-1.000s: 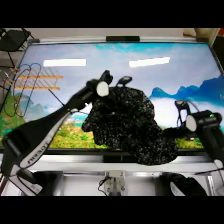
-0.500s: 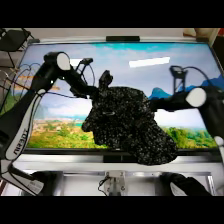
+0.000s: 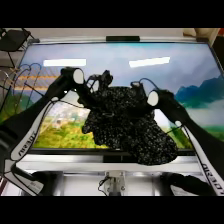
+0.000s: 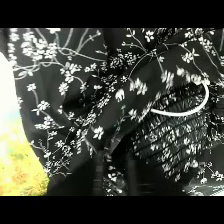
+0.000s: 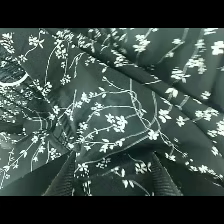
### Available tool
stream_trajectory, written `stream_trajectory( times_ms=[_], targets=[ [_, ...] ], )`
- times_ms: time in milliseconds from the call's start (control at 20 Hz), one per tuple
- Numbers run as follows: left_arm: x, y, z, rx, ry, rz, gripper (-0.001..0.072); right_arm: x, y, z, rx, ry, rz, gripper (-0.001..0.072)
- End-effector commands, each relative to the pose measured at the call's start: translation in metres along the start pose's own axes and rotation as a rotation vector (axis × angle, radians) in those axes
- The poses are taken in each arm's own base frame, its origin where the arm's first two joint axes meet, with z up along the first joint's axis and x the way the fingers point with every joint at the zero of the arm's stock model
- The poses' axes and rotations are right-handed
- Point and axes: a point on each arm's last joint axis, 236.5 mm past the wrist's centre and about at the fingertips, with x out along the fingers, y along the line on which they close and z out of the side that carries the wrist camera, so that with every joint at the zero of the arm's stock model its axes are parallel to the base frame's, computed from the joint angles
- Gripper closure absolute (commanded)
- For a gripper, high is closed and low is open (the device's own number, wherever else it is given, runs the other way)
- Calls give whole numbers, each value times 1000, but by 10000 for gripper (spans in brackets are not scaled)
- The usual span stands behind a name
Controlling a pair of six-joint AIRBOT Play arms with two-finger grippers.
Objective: Fold the shirts.
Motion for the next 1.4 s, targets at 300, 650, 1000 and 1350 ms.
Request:
stream_trajectory(
  times_ms=[300, 650, 1000, 1350],
  targets=[
    [-40, -6, -5, 97, -68, 37, 663, -72, 24, 7, -168, -2, 4, 13],
    [-55, -14, -13, 112, -79, 52, 663, -22, 9, -30, -156, 169, 10, 15],
    [-52, -13, -20, 86, -42, 53, 77, 14, 2, -7, -101, 113, 8, 618],
    [12, -11, -42, -27, 119, 15, 80, 12, 3, -18, -101, 157, 13, 668]
  ],
)
